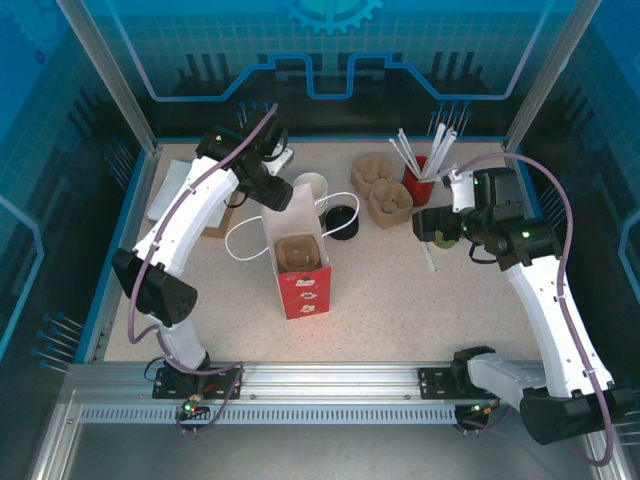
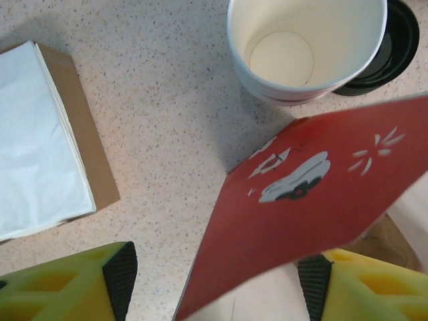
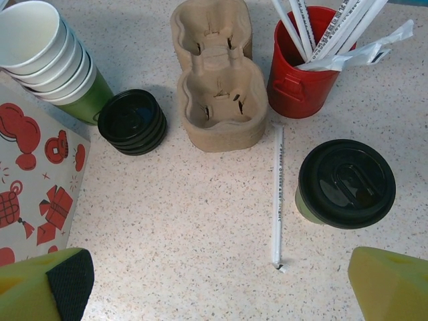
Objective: Pack the takeout coffee
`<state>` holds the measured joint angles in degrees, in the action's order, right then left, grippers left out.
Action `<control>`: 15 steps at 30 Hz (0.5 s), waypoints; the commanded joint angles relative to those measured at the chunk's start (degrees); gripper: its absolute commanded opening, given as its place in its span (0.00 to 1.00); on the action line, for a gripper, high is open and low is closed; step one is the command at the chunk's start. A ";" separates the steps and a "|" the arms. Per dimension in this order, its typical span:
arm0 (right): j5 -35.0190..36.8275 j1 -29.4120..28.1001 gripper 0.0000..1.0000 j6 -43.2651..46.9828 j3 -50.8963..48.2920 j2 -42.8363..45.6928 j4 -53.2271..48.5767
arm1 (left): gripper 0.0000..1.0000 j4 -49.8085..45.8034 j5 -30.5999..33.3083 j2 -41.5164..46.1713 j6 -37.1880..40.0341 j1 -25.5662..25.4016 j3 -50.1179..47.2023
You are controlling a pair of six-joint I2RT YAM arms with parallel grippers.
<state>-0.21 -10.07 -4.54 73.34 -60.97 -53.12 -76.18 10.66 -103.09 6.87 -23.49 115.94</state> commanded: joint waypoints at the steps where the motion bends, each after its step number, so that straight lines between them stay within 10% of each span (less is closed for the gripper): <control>1: -0.58 1.01 1.00 1.41 -0.30 0.50 -1.17 | 0.55 -1.21 -0.97 -1.45 2.84 0.49 3.23; 15: -0.90 1.19 1.00 1.46 -0.21 -0.38 -1.19 | 0.06 -3.31 -2.96 1.16 -1.03 0.37 2.72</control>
<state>-0.40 -9.96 -3.97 73.34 -61.14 -53.17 -76.97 9.85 -104.20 7.60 -23.46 117.49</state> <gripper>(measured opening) 0.999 0.065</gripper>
